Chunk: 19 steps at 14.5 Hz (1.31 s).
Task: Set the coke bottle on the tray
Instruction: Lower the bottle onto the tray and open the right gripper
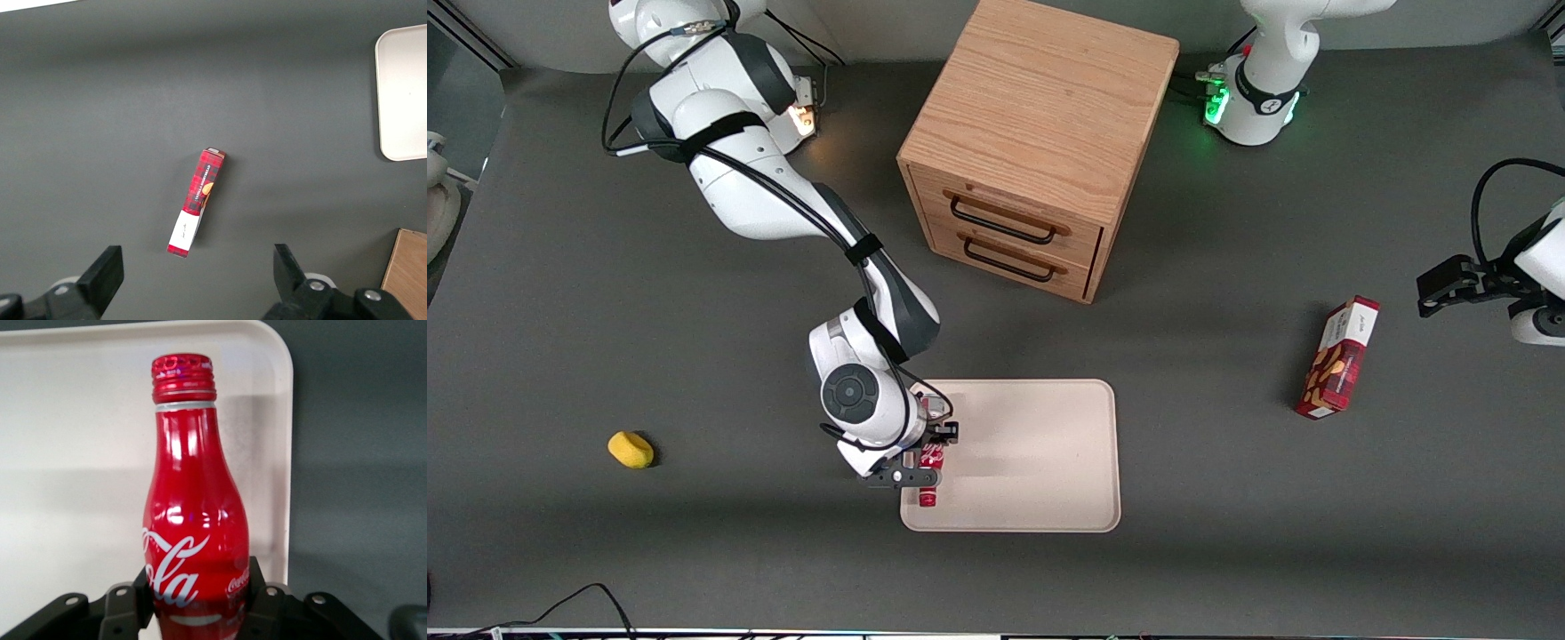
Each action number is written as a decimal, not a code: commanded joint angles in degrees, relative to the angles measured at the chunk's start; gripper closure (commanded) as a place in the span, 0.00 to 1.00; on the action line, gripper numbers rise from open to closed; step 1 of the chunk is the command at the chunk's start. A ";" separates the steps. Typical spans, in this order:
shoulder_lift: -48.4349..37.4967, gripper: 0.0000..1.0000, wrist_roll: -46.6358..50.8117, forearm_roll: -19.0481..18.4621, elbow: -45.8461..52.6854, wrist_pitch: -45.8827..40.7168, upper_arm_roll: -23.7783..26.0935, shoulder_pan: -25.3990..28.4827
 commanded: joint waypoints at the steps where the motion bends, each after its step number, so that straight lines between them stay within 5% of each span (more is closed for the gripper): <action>1: -0.49 0.38 0.60 -0.96 -0.52 0.64 -0.06 0.06; 2: -0.49 0.00 0.69 -1.05 -0.52 0.64 -0.06 0.06; 19: -1.20 0.00 0.95 -2.64 -2.81 4.16 -0.06 0.07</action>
